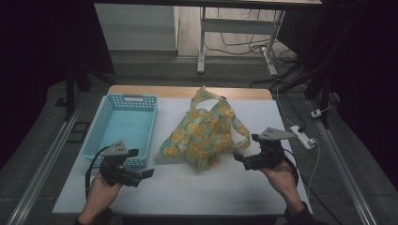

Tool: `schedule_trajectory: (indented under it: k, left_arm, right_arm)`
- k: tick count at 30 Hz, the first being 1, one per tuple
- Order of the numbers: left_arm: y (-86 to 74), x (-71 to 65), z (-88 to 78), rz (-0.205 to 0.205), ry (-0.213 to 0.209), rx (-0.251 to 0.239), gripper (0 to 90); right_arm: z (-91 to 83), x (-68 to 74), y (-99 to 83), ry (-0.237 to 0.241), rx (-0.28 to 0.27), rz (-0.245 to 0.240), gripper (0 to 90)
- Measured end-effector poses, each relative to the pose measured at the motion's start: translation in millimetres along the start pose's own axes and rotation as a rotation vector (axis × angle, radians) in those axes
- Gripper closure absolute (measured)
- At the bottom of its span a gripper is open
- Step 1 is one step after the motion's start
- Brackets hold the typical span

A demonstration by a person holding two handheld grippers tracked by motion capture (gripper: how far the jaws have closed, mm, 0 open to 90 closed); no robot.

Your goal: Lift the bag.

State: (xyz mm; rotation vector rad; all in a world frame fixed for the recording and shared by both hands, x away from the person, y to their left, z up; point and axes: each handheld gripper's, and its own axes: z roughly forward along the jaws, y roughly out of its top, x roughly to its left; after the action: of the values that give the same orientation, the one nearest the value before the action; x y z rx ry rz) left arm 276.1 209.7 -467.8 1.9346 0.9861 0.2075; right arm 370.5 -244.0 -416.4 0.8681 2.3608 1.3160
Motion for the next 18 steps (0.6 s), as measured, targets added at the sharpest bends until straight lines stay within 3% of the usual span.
schedule_trajectory:
  k: [4, 18]
  left_arm:
    - [-13.5, 3.6, -8.1, -0.024, 0.012, -0.012, 0.0]
    - [-50.2, 3.1, -31.1, -0.080, 0.099, -0.008, 0.0]
  right_arm:
    - [-8.7, 2.8, -10.0, -0.024, -0.003, -0.007, 0.0]
    - [-38.5, -1.6, -59.7, -0.095, -0.029, 0.062, 0.0]
